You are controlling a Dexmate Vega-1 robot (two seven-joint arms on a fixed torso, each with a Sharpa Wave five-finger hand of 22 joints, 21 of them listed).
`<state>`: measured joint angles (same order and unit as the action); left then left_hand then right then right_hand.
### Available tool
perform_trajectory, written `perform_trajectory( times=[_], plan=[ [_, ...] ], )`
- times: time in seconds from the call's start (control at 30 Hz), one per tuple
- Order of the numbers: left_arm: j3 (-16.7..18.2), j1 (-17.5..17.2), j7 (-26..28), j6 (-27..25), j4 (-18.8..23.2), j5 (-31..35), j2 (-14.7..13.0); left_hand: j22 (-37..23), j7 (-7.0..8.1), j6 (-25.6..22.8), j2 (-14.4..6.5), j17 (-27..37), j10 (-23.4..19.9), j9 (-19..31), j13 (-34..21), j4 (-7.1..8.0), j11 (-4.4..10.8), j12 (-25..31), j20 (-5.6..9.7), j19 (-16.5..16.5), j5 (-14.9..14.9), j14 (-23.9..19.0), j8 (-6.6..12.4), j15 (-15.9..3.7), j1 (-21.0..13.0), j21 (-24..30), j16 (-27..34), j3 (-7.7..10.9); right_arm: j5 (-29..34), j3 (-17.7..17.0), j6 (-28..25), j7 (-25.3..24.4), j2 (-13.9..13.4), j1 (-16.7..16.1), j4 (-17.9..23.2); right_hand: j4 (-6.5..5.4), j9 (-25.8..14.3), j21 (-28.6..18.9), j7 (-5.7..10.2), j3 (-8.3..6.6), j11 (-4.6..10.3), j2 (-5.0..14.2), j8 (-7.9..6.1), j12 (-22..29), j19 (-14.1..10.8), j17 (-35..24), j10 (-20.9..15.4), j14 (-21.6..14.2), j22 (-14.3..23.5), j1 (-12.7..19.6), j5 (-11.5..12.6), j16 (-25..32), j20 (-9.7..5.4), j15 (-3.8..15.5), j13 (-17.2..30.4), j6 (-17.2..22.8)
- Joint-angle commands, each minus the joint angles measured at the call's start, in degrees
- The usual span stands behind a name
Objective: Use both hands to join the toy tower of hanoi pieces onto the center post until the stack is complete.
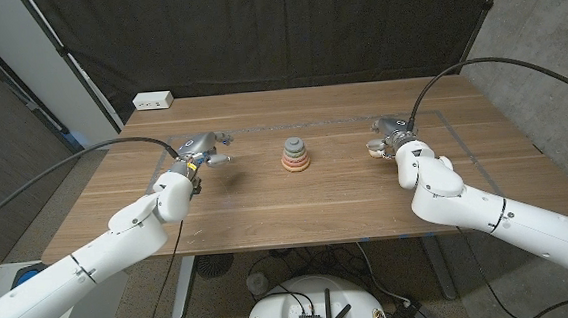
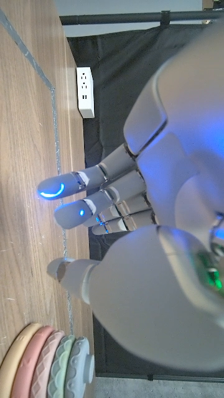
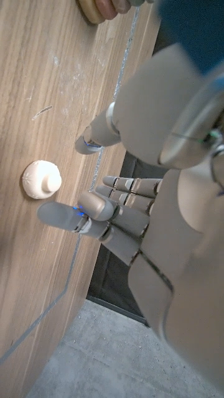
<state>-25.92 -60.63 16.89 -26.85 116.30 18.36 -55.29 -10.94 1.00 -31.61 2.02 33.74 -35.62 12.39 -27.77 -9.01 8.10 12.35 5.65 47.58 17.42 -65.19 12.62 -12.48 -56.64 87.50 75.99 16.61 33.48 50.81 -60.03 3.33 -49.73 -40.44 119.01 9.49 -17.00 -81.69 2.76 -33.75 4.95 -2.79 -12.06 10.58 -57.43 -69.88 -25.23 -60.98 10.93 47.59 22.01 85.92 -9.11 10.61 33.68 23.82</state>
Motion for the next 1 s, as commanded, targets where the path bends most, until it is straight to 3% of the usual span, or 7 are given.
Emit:
perform_trajectory(
  times=[0.03,0.3,1.0],
  plan=[
    [1.59,-0.62,0.47,0.38,0.74,-1.15,-0.81,-0.10,-0.17,-0.56,-0.53,0.22,-0.55,0.31,-0.24,0.00,-0.06,-0.08,6.35,-0.07,0.40,0.10,0.18,-0.13,0.09,0.31,-0.22,0.48,0.97,4.47,-4.14,5.14,0.55,4.73,-2.06,-0.05,-0.01,0.13,-0.08,0.22,-0.25,-0.37,0.03,0.01,0.41,0.19,0.47,0.71,-0.10,-0.83,-0.11,-0.59,-3.52,1.83,0.03,-0.42],
    [1.41,-0.13,0.34,1.25,-0.13,-1.55,-0.68,-0.10,-0.18,-0.85,-0.66,0.53,-1.01,0.33,-0.39,0.05,0.15,0.05,6.30,-0.04,0.41,-0.08,0.20,-0.13,0.20,0.35,-0.05,0.56,1.05,7.89,-6.22,8.16,1.20,8.31,-3.96,-0.15,0.11,0.11,-0.44,0.38,-0.40,-0.54,-0.01,0.22,0.51,0.11,0.46,0.95,0.00,-1.03,-0.23,-0.82,-3.51,1.84,-0.15,-0.51],
    [1.51,-0.48,0.96,2.40,-0.97,-2.46,-0.42,-0.04,-0.09,-1.92,-1.16,0.46,-2.39,0.38,-0.50,0.06,0.21,0.23,6.32,-0.04,0.52,0.14,0.26,-0.14,0.33,0.29,-0.47,0.98,-2.02,11.94,-7.45,9.03,2.70,13.14,-8.11,-0.35,0.32,0.28,-1.00,0.63,-0.46,-0.67,0.01,0.47,0.85,-0.10,0.43,1.08,-0.06,-1.46,-0.50,-0.92,-3.52,1.83,-0.44,-0.88]
  ],
)
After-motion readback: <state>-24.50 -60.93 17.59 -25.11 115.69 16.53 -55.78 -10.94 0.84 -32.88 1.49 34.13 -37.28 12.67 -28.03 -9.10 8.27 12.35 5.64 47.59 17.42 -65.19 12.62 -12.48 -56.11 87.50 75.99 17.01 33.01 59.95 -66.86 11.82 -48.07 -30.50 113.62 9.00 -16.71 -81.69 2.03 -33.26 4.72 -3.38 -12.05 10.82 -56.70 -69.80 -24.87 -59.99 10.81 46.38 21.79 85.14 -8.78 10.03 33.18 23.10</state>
